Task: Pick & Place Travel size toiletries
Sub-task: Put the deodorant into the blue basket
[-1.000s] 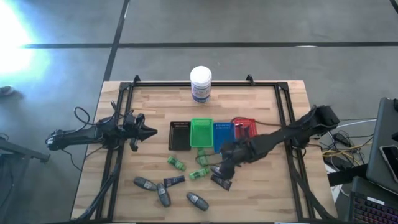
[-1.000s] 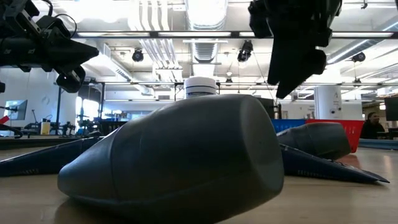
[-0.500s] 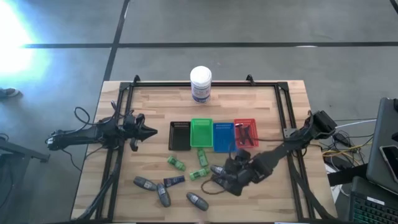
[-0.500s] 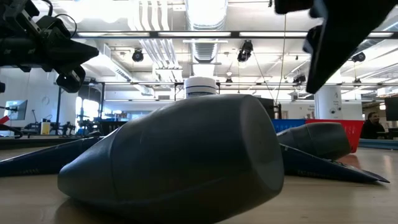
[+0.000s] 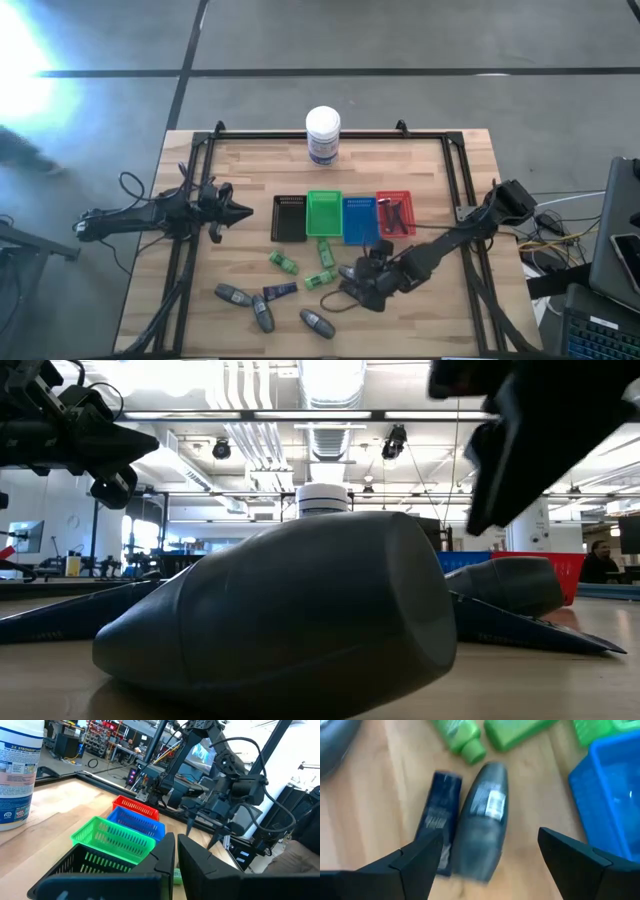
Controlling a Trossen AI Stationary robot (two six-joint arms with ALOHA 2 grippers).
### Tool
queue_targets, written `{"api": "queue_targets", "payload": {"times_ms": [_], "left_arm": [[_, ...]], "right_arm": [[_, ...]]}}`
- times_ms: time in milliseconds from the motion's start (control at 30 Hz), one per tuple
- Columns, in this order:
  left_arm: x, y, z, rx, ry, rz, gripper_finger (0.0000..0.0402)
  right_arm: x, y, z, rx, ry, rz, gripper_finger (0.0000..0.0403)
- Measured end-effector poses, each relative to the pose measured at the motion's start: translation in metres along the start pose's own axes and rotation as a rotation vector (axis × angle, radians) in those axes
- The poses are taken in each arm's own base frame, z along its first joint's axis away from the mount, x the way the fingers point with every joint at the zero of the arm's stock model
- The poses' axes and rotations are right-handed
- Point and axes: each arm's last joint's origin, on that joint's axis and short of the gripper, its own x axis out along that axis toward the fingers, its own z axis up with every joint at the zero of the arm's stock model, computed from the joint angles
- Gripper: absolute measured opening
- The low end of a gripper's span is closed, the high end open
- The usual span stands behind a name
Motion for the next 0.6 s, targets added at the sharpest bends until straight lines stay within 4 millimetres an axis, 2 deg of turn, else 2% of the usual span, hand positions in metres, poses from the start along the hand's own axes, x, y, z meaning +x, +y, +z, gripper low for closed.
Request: {"api": "queue_targets", "payload": {"times_ms": [167,400,600], "left_arm": [[0.000,0.000,0.000,0.000,0.000,0.000,0.0026],[0.000,0.000,0.000,0.000,0.001,0.000,0.0026],[0.000,0.000,0.000,0.000,0.004,0.002,0.0026]], "right_arm": [[0.023,-0.002,0.002,-0.015,0.007,-0.008,0.0332],[0.042,0.005,0.002,-0.031,0.050,-0.011,0.0340],[0.049,0.010,0.002,0.027,0.029,-0.002,0.0332]]}}
